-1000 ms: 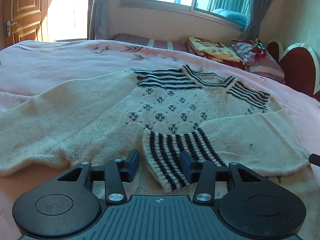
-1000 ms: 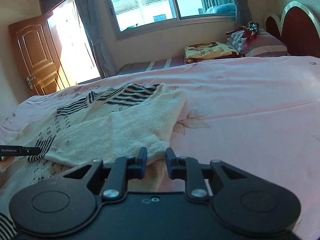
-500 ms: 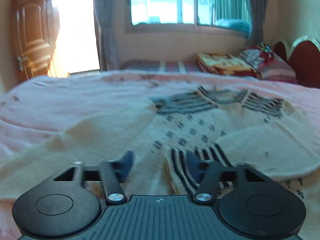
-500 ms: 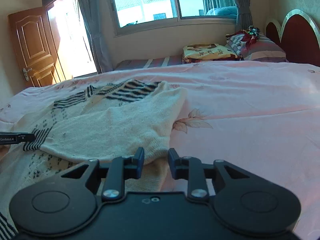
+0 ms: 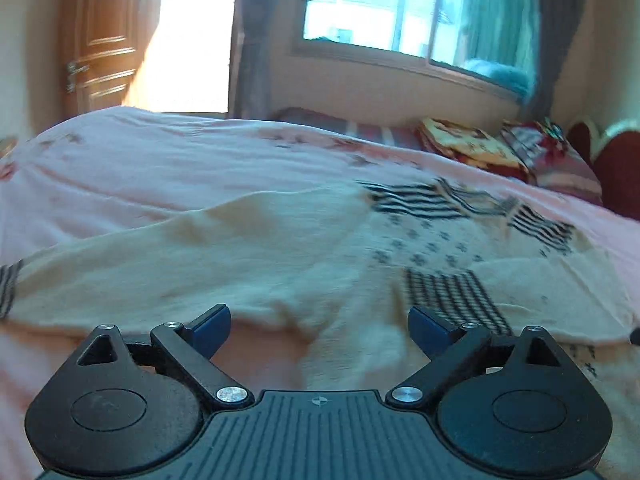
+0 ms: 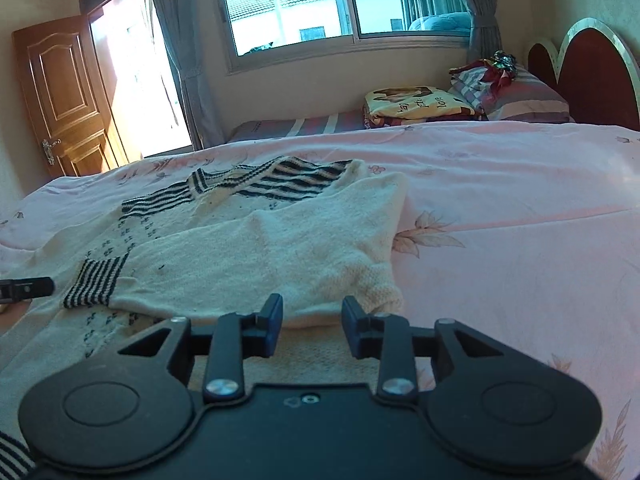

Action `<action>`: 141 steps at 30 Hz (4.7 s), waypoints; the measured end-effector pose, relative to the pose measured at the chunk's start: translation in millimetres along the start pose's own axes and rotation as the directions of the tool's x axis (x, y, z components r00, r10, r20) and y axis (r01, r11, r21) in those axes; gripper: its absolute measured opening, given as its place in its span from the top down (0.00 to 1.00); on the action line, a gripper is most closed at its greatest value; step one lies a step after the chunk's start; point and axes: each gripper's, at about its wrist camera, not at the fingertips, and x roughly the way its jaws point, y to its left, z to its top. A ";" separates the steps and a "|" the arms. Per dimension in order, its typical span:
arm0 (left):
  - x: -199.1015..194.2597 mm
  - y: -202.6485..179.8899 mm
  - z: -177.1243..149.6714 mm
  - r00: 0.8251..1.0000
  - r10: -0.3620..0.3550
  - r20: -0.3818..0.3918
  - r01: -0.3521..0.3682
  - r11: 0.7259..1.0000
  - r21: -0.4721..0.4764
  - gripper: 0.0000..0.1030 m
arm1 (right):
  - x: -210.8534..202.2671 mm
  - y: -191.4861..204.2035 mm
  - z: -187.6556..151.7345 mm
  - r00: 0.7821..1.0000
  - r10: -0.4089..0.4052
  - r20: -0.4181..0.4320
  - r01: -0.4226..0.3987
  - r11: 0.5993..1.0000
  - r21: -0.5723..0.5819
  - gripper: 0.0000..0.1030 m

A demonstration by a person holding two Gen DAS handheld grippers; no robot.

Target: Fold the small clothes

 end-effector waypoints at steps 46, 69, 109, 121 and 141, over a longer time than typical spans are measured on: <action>33.2 -112.3 20.9 0.965 -0.257 -0.044 0.261 0.958 0.123 0.95 | -34.0 34.5 14.1 0.999 -0.006 0.047 -0.004 0.978 0.210 0.62; -1.8 -8.9 -19.8 0.999 -0.014 -0.052 0.021 0.990 0.140 0.32 | 55.1 60.9 15.2 0.921 0.378 -0.095 -0.313 0.862 0.398 0.70; 5.0 -2.6 -0.8 0.996 -0.086 -0.036 0.091 0.979 0.180 0.95 | 40.4 4.6 21.9 0.992 0.075 -0.102 -0.055 0.981 0.184 0.94; 39.6 -24.7 -7.0 0.976 -0.197 -0.098 0.202 0.978 0.050 0.95 | 40.1 3.8 22.7 0.991 0.077 -0.107 -0.059 0.986 0.159 0.94; 40.9 -41.7 34.3 0.980 -0.194 0.052 0.189 0.978 0.085 0.29 | 47.1 16.0 48.1 0.997 0.066 -0.045 -0.061 0.993 0.102 0.79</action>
